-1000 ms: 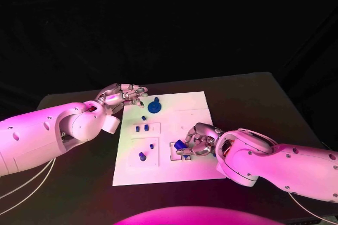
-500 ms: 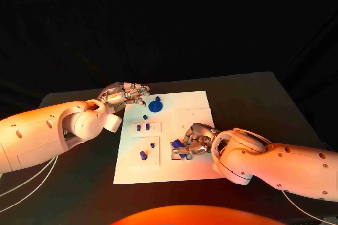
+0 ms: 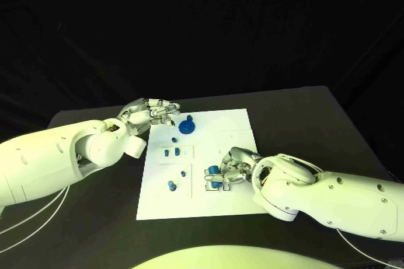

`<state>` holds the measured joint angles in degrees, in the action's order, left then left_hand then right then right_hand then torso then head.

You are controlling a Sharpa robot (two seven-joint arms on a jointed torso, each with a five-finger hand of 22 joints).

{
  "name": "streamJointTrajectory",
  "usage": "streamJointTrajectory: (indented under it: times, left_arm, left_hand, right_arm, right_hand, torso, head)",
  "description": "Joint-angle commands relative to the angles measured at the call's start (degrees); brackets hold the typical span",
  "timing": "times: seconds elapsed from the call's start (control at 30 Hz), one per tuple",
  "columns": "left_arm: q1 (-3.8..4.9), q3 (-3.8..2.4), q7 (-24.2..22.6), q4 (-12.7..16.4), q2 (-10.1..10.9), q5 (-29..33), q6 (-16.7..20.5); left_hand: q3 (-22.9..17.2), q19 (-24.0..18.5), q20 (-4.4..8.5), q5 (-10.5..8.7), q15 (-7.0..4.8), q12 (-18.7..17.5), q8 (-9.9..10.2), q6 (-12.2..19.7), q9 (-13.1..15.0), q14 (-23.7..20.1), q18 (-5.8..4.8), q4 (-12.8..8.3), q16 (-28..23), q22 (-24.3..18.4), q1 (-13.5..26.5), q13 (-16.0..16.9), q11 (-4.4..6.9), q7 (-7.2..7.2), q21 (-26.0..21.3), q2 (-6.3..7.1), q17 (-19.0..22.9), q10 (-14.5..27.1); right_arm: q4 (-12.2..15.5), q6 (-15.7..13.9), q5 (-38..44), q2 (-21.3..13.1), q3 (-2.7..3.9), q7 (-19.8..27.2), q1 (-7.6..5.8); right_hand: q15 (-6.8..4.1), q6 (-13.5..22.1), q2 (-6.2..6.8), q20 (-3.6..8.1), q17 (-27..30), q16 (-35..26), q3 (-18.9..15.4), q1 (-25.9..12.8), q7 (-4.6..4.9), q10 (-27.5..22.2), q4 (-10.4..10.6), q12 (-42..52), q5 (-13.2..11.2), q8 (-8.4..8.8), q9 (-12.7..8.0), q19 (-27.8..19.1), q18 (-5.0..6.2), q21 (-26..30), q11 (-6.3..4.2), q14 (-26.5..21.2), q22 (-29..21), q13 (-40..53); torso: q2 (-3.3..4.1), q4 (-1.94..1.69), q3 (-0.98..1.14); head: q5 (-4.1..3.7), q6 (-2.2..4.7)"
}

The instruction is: Assemble the parts on the task board

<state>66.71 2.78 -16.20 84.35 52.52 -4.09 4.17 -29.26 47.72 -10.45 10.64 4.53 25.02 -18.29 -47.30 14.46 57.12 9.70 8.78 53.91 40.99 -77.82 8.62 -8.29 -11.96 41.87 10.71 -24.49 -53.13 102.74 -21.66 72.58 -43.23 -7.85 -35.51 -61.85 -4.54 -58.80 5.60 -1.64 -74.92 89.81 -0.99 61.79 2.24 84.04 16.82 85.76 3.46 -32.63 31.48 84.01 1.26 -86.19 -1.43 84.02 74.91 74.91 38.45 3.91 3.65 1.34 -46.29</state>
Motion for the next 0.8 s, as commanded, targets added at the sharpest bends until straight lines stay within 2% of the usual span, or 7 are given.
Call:
streamJointTrajectory:
  times: [0.03, 0.27, 0.8]
  left_arm:
    - [-0.02, -0.04, -0.2, 0.2, 0.0, -0.3, -1.2]
    - [-0.02, -0.04, 0.0, 0.2, 0.1, -0.4, -1.4]
    - [-0.02, -0.04, 0.4, 0.2, 0.1, -0.5, -1.5]
  left_hand:
    - [-0.1, 0.4, 0.09, 0.06, -0.09, 0.4, -0.2, 0.5, 0.1, -0.4, 0.75, -0.1, 0.3, -0.1, -0.6, 0.1, -0.08, -0.21, -0.2, 0.20, -0.1, 0.3]
    - [-0.1, 0.4, 0.09, 0.06, -0.09, 0.4, -0.2, 0.5, 0.1, -0.4, 0.75, -0.1, 0.3, -0.1, -0.6, 0.1, -0.08, -0.21, -0.2, 0.20, -0.1, 0.3]
    - [-0.2, 0.5, 0.09, 0.05, -0.08, 0.4, -0.2, 0.5, 0.1, -0.5, 0.75, -0.2, 0.3, -0.1, -0.7, 0.1, -0.10, -0.23, -0.3, 0.10, -0.1, 0.3]
  right_arm:
    - [-0.1, 0.7, 1.9, 0.2, 0.00, -0.9, 0.10]
    - [-0.1, 1.7, 2.1, 0.3, 0.00, -0.9, 0.17]
    - [0.4, 1.6, 2.2, 0.3, 0.00, -0.3, 0.41]
  right_hand:
    - [-0.57, 0.6, 0.05, 0.54, -15.1, 0.2, -0.6, -0.5, 0.04, 3.4, 0.0, -0.1, -0.1, 0.03, -0.1, 5.2, -0.52, 0.4, -0.28, 6.0, 14.1, 11.3]
    - [-0.55, 0.7, -0.04, 0.53, -15.1, 0.2, -1.8, -0.9, 0.06, 3.3, 0.0, -0.3, -0.1, -0.04, 0.0, 5.1, -0.51, 0.4, -0.25, 6.0, 14.1, 11.2]
    - [-0.53, 0.9, -0.22, 0.50, -15.1, 0.2, -3.3, -1.3, 0.09, 3.3, 0.1, -0.4, 0.0, -0.16, 0.1, 5.1, -0.50, 0.5, -0.23, 6.0, 14.1, 11.2]
  torso:
    - [0.03, 0.02, 0.01]
    - [0.03, 0.03, 0.01]
    - [0.03, 0.02, 0.03]
  head:
    - [0.05, -0.02]
    - [0.11, -0.11]
    - [0.33, -0.34]
